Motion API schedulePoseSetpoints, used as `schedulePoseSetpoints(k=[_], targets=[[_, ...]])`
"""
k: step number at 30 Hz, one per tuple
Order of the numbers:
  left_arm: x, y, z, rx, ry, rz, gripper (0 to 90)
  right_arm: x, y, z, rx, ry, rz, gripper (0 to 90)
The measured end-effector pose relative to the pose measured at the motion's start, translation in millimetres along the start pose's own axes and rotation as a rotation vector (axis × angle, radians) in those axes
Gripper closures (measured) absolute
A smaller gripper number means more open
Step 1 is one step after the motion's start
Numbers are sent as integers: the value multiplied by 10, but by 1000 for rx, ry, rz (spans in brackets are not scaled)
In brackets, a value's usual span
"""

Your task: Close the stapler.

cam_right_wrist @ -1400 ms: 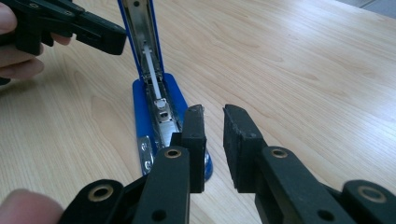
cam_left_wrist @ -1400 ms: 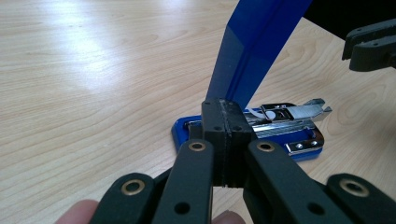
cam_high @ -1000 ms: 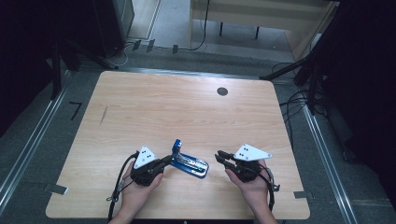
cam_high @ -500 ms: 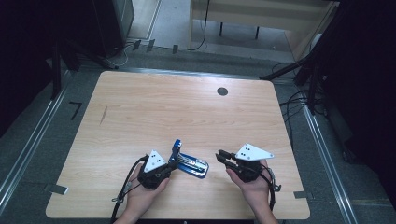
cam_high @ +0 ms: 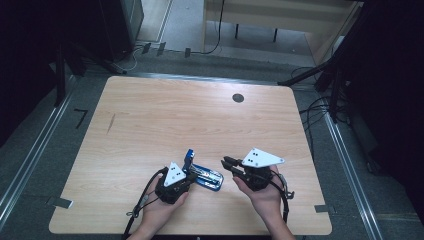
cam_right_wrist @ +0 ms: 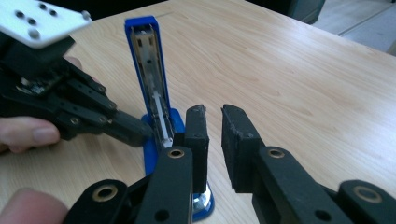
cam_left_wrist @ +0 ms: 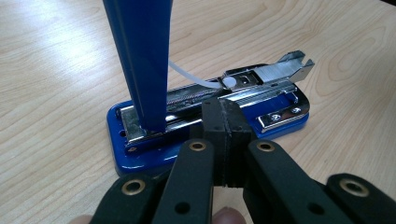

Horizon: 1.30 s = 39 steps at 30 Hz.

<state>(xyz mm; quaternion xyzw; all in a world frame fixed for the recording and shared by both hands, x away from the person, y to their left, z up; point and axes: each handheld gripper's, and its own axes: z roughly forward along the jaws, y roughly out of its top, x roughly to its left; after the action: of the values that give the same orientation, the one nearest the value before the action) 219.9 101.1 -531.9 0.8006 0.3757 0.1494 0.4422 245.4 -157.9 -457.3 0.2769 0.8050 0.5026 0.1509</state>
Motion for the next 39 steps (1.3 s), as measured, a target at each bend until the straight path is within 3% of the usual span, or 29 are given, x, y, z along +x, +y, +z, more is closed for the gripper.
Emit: schedulePoseSetpoints(k=[12, 15, 28, 39], targets=[[-16, 10, 39, 49, -2, 3, 900, 88, 305, 178, 1, 37, -31, 824], [-33, 11, 49, 59, 7, 23, 900, 117, 375, 236, 1, 48, -42, 824], [-22, 15, 53, 62, -1, 20, 900, 265, 674, 500, 5, 85, -83, 830], [-36, 13, 55, 59, 6, 27, 900, 340, 776, 658, 37, 100, -113, 836]])
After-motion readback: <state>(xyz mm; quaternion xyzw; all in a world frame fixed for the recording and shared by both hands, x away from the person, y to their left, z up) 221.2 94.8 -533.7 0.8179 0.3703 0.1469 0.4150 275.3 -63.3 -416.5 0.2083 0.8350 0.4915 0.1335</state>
